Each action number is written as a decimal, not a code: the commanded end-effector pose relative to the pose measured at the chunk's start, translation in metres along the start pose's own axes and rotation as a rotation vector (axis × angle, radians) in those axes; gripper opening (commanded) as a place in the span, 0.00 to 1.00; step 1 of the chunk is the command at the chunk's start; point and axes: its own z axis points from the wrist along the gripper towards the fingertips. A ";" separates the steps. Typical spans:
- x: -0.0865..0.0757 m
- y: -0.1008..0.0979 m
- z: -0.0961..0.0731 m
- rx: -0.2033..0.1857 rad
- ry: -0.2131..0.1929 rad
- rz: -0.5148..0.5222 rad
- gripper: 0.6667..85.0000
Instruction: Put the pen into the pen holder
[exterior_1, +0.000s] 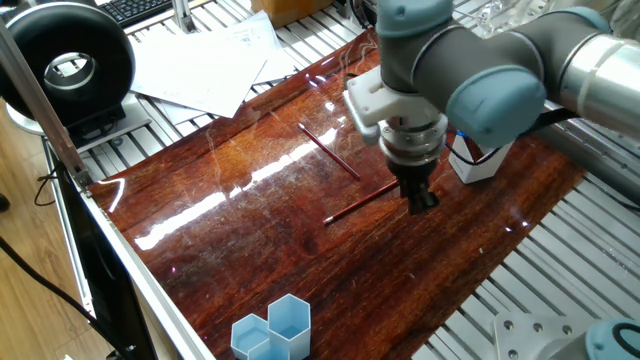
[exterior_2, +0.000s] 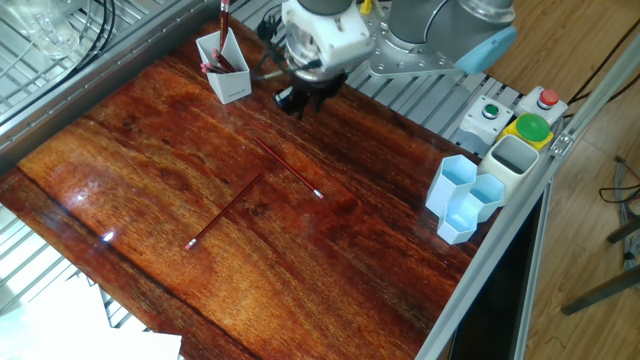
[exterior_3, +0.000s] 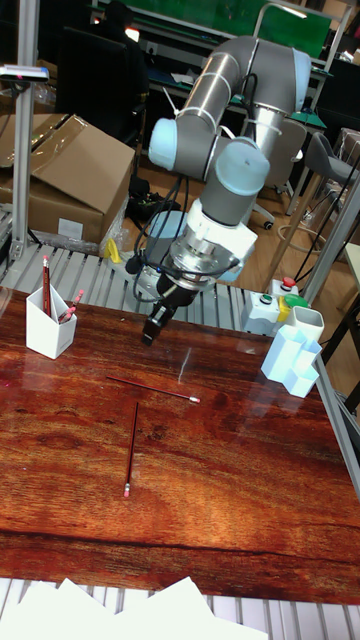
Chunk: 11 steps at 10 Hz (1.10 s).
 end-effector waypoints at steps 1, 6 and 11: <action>-0.013 -0.017 -0.001 0.051 -0.027 -0.072 0.41; -0.061 -0.043 -0.012 0.058 0.022 -0.130 0.39; -0.101 -0.069 -0.012 0.105 0.118 -0.137 0.40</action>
